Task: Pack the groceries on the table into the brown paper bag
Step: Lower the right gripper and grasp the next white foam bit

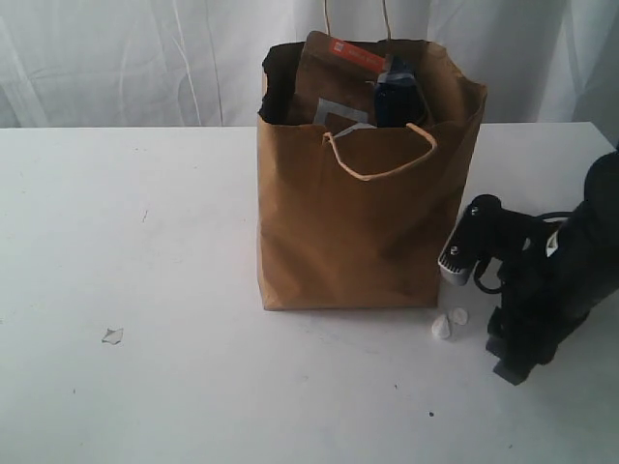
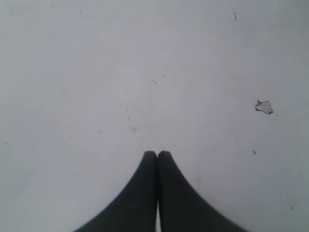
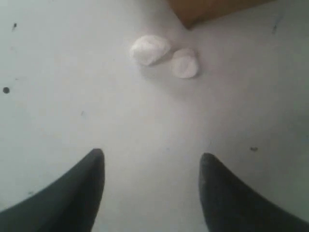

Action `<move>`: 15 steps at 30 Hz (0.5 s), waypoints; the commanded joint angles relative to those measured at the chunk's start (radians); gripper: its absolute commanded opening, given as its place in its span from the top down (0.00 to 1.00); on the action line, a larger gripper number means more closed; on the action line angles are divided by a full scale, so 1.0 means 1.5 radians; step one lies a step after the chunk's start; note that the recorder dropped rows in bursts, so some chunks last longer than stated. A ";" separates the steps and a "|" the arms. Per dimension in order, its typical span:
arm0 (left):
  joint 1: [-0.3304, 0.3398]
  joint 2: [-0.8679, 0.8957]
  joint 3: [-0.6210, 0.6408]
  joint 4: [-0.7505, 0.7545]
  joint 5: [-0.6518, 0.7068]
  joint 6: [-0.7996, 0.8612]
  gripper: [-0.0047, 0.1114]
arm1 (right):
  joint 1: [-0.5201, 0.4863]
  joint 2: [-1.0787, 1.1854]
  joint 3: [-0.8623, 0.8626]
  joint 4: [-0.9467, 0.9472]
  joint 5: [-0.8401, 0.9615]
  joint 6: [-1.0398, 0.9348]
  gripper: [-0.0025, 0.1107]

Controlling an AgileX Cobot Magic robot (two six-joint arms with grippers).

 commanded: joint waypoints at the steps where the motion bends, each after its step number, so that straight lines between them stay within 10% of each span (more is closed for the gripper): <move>1: -0.004 -0.003 0.005 0.000 0.026 -0.001 0.96 | -0.001 0.044 -0.005 -0.007 -0.096 0.014 0.48; 15: -0.004 -0.003 0.005 0.000 0.026 -0.001 0.96 | -0.001 0.120 -0.046 -0.010 -0.149 0.096 0.48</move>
